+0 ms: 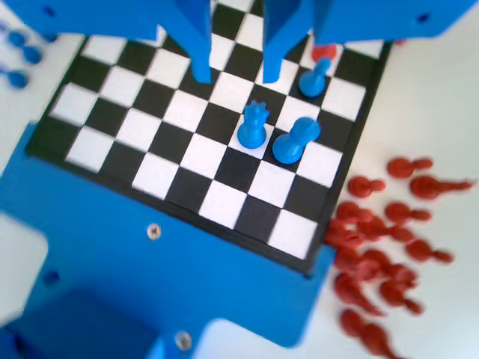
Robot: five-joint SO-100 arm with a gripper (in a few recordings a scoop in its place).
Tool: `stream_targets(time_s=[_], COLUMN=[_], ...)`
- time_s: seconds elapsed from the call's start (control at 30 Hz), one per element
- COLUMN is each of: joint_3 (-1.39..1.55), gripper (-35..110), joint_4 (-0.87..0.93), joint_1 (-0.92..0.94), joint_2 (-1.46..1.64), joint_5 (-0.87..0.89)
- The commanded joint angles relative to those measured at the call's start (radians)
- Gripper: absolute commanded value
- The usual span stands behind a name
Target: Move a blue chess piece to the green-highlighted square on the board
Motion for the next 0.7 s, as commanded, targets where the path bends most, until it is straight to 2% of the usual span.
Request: stream_targets(time_s=[0.0, 0.13, 0.3, 0.5, 0.67], joint_3=[-0.081, -0.077, -0.015, 0.091, 0.098], gripper=[12, 12, 12, 13, 13], joint_4=[0.063, 0.069, -0.026, -0.21, -0.221], joint_1=[0.028, 0.055, 0.095, 0.1, 0.071], joint_2=[0.075, 0.075, 0.072, 0.049, 0.031], joint_5=[-0.135, -0.314, -0.472, -0.528, -0.522])
